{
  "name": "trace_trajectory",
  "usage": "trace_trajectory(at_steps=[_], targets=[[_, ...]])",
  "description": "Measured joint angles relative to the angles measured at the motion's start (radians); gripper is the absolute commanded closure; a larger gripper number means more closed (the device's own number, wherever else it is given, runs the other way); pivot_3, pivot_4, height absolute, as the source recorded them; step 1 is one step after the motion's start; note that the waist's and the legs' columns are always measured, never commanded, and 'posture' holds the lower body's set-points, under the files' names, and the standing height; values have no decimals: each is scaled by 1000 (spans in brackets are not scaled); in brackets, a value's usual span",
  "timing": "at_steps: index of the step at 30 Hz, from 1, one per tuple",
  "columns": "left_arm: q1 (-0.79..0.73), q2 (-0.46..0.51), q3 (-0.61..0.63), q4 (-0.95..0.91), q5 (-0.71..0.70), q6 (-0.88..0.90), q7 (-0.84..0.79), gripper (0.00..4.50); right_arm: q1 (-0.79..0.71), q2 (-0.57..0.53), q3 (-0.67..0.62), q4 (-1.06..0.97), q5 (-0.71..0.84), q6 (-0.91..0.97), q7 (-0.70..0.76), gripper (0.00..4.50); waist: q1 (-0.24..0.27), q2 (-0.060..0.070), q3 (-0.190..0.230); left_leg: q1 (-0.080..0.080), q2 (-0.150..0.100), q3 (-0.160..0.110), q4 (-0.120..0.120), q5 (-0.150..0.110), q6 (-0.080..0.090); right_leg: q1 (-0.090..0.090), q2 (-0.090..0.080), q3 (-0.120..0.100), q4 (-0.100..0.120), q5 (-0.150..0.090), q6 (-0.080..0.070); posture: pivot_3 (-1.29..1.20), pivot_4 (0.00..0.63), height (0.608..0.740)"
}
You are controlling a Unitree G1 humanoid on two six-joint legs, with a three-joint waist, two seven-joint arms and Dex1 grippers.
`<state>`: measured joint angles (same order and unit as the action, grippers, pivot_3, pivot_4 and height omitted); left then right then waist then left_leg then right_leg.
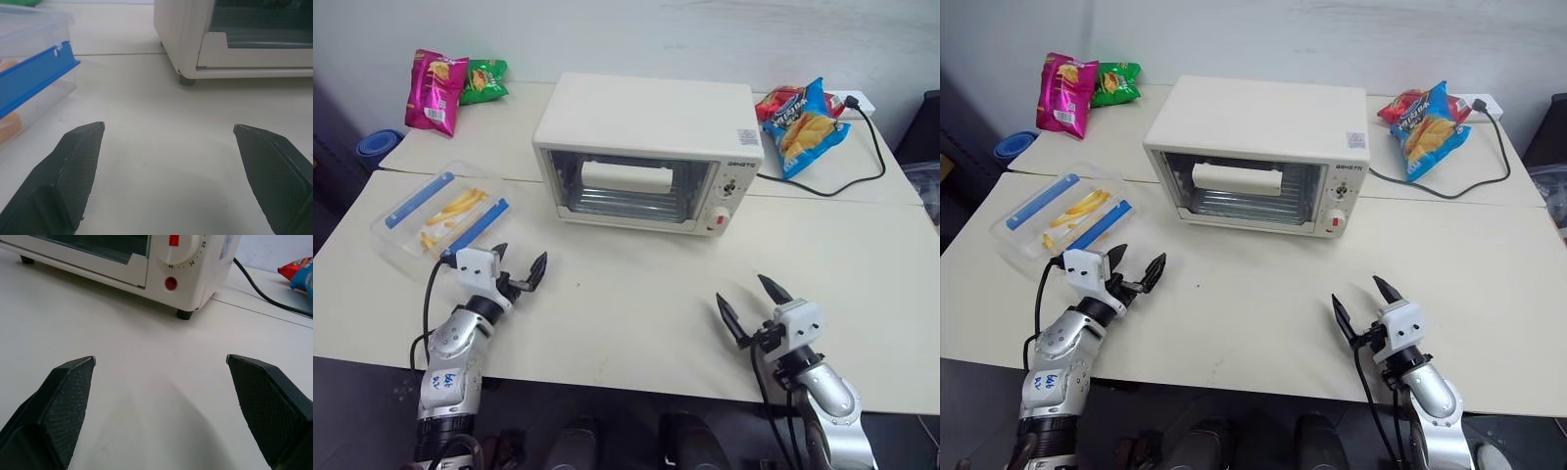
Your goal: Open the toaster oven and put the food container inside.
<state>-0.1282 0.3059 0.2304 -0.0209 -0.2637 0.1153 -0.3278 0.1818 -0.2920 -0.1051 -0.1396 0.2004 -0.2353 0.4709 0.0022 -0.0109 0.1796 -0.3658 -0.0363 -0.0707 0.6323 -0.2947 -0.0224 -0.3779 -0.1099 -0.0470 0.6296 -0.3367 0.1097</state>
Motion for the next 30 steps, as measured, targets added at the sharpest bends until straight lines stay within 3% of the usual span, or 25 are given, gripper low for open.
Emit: trace_trajectory(at_steps=[4, 7, 13, 17, 24, 30], targets=[[0, 26, -7, -1, -12, 2, -39, 0, 41, -28, 17, -77, 40, 46, 43, 16, -2, 0, 0, 0, 0, 0, 0, 0, 0, 0, 0, 0, 0, 0, 0, 0, 150, 740], [14, 77, 9, -27, -134, 56, -166, 0, 7, -75, 38, -149, 99, 126, 91, 16, -7, 0, 0, 0, 1, 0, 1, 0, 0, 0, 0, 0, 0, 0, 0, 0, 150, 740], [15, 452, 150, -112, -474, 349, -552, 0, -313, -235, 99, -321, 330, 495, 185, 16, -12, 3, 2, -1, 8, -3, 0, 0, -2, -1, -1, 0, -2, 1, -6, 0, 150, 740], [-34, 581, 222, -122, -580, 457, -666, 0, -522, -244, 166, -298, 381, 687, 196, 16, -2, 4, 2, -2, 6, -4, -1, -1, -2, -1, -3, -1, -4, 1, -6, 0, 150, 740], [-20, 553, 209, -123, -566, 472, -677, 0, -715, -131, 187, -173, 368, 809, 122, 16, -6, 4, 2, -4, 5, -3, -1, -1, -2, -2, -3, -1, -4, 1, -6, 0, 150, 740], [41, 510, 202, -168, -559, 471, -648, 0, -719, -164, 187, -147, 359, 903, 124, 16, -6, 4, 2, -5, 5, -2, -1, -1, -2, -5, -3, 0, -2, 1, -5, 0, 150, 740]])
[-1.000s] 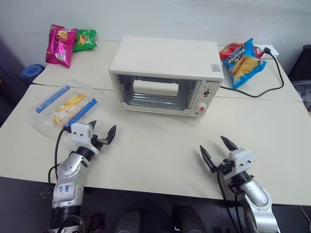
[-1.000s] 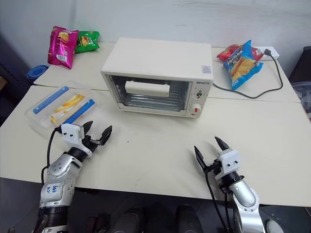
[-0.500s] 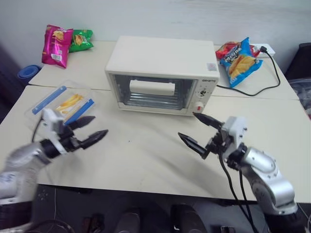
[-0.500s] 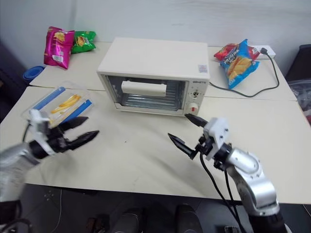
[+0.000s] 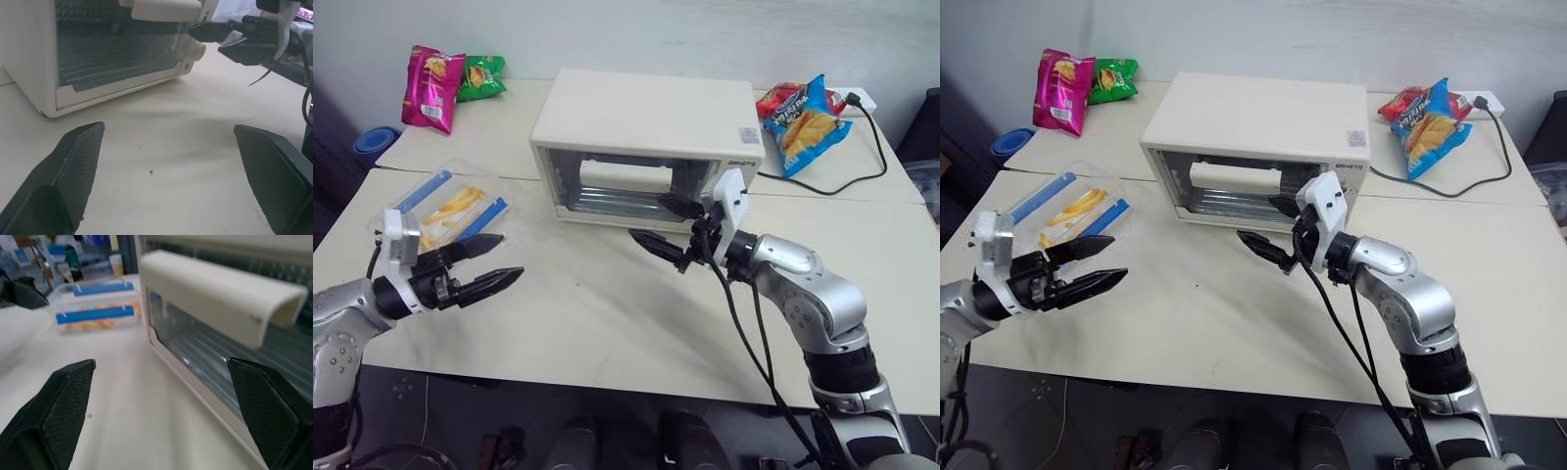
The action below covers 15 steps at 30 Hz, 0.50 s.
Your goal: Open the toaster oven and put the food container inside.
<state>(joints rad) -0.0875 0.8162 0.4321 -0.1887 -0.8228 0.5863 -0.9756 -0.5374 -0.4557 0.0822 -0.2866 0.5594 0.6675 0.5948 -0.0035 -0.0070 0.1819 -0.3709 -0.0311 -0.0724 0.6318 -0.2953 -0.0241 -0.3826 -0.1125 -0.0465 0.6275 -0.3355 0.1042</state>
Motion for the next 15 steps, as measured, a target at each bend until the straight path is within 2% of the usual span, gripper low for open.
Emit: trace_trajectory(at_steps=[5, 15], targets=[[-11, -11, -1, 0, 2, -9, 13, 0, -14, -5, -4, 29, -13, 7, 18, 16, -2, 0, 0, 0, 0, 1, 0, 0, 0, -1, 1, 1, 1, 0, 0, 0, 150, 740], [-40, -16, -8, 1, 3, -22, 16, 0, -53, 43, -4, 65, -69, -121, 56, 16, -2, 0, 0, -4, 0, 4, 0, 0, 0, -7, 2, 3, 3, 0, 0, 0, 150, 740]])
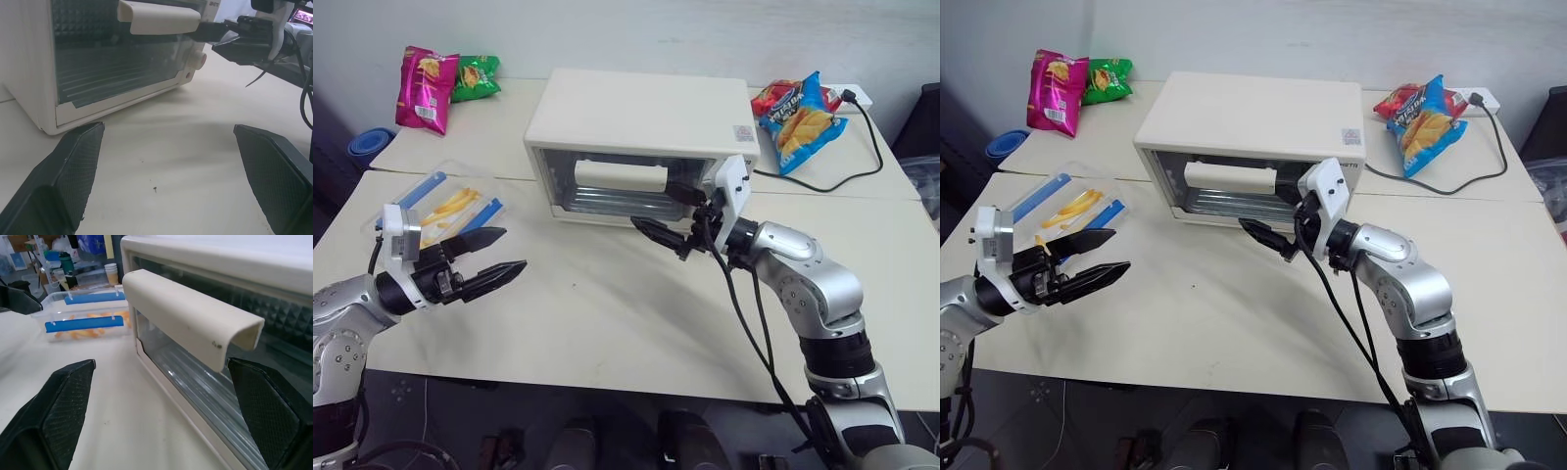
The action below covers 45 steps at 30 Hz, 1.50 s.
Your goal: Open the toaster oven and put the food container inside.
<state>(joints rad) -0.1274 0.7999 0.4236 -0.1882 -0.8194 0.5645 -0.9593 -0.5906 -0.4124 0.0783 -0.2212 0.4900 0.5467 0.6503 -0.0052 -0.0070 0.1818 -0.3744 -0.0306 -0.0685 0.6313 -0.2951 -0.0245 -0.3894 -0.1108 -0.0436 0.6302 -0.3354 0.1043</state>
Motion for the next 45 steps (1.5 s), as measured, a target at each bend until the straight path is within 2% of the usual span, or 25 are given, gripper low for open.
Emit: trace_trajectory(at_steps=[6, 7, 9, 15, 21, 22, 26, 31, 34, 37, 42, 45], targets=[[-55, 0, 4, 7, -19, 25, 7, 0, 108, -52, 63, -77, -25, -70, 129, 16, -2, 0, 0, -1, 0, 2, 0, 0, 0, -2, 1, 0, 2, 0, 0, 0, 150, 740], [-88, 3, 3, 11, -20, 36, 15, 190, 132, -79, 81, -94, -40, -82, 154, 2, 0, 0, 0, -1, 0, 3, 1, 0, 0, -2, 1, 0, 3, 0, 0, 0, 150, 740], [-179, 20, 14, 39, -43, 57, 40, 606, 169, -112, 105, -110, -65, -98, 187, 0, 2, -1, 0, -1, 0, 2, 2, 0, 0, -2, 2, -1, 4, 0, 0, 0, 150, 740], [-418, 48, 34, 190, -68, 77, 61, 2410, 215, -137, 113, -122, -100, -139, 231, 0, -1, -1, 0, 1, 0, 5, 2, 0, 0, -2, 6, -3, 8, 0, 0, 0, 150, 740], [-509, 16, -175, 394, 144, -46, -22, 4361, 214, -127, 114, -120, -126, -166, 232, 0, 2, -1, 0, 1, 0, 5, 3, 0, 0, -3, 8, -3, 7, 0, 0, 0, 150, 740], [-523, 3, -208, 425, 177, -77, -44, 4470, 215, -126, 114, -119, -130, -175, 232, 0, 1, -1, 0, 0, 0, 5, 3, 0, 0, -3, 8, -3, 8, 0, 0, 0, 150, 740], [-542, -44, -288, 470, 268, -157, -83, 4470, 240, -130, 111, -121, -140, -189, 231, 0, 3, -1, 0, 0, 1, 6, 3, 0, 0, -3, 8, -3, 9, 0, 1, 0, 150, 740], [-540, -72, -331, 484, 320, -201, -119, 4470, 343, -158, 83, -132, -145, -199, 232, 0, 4, -2, 0, -1, 0, 5, 4, 0, 0, -3, 8, -3, 9, 0, 1, 0, 150, 740], [-460, -58, -386, 469, 430, -296, -127, 4470, 560, -172, -79, -155, -90, -242, 226, 0, 5, -2, 0, -1, 0, 6, 4, 0, 0, -2, 7, -3, 9, 1, 1, 0, 150, 740], [-392, -98, -387, 456, 463, -330, -80, 4470, 660, -168, -173, -188, -56, -288, 226, 0, 3, -2, 0, 0, 1, 6, 6, 0, 0, -2, 8, -2, 8, 1, 1, 0, 150, 740], [-275, -139, -351, 344, 474, -358, 17, 4470, 674, -142, -242, -199, -9, -384, 242, 0, 2, -3, 1, 3, 3, 9, 7, 0, 0, -1, 8, 1, 10, 1, 1, 0, 150, 740], [-174, -186, -292, 271, 463, -388, 77, 3983, 581, -116, -237, -180, 39, -374, 238, 0, 0, -3, 1, 4, 5, 11, 7, -1, 0, -1, 10, 4, 9, 1, 1, 0, 150, 740]])
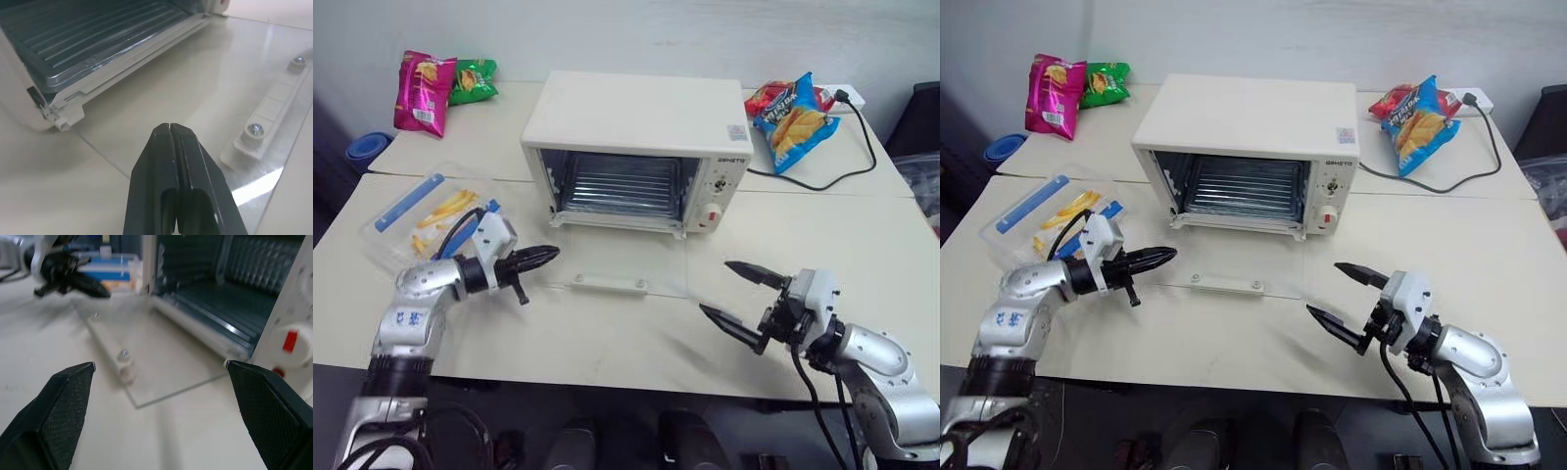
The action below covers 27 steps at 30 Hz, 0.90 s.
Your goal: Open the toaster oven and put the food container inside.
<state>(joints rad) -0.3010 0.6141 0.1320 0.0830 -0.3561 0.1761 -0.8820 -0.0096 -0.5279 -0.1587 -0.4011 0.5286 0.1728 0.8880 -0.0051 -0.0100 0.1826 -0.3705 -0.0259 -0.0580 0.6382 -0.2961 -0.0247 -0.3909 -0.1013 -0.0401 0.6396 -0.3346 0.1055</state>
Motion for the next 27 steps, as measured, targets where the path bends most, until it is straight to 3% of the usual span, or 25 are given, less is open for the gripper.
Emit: trace_trajectory(at_steps=[5, 13, 15, 19, 27], targets=[[198, -89, 246, -130, -135, -6, 138, 2531, -172, 81, 57, 65, 3, -69, 11, 0, 1, 0, 0, 0, 6, 0, 0, -2, -4, -1, 1, 5, -2, 0, -2, 0, 150, 740], [538, -120, 713, -259, -309, 97, 364, 41, -264, 167, 157, 159, -32, -188, 61, 0, -1, -1, -1, 1, 6, 3, 2, -7, 0, 0, 1, 14, -3, 0, -2, 0, 150, 740], [596, -135, 803, -218, -307, 124, 451, 16, -272, 187, 159, 176, -31, -214, 67, 0, 1, -1, -1, 1, 7, 3, 3, -9, 3, -1, 2, 15, -2, 0, -2, 0, 150, 740], [587, -116, 863, -164, -331, 209, 558, 16, -284, 186, 174, 189, -34, -248, 97, 0, 24, -3, -2, 1, 6, 2, 9, -12, 6, 1, 2, 15, -2, 0, -2, 0, 150, 740], [297, 118, 806, -112, -498, 627, 751, 16, -321, 161, 177, 236, -58, -325, 134, 0, 19, -6, -4, 1, 6, 2, 8, -12, 1, 0, 2, 17, -1, 0, -2, 0, 150, 740]])
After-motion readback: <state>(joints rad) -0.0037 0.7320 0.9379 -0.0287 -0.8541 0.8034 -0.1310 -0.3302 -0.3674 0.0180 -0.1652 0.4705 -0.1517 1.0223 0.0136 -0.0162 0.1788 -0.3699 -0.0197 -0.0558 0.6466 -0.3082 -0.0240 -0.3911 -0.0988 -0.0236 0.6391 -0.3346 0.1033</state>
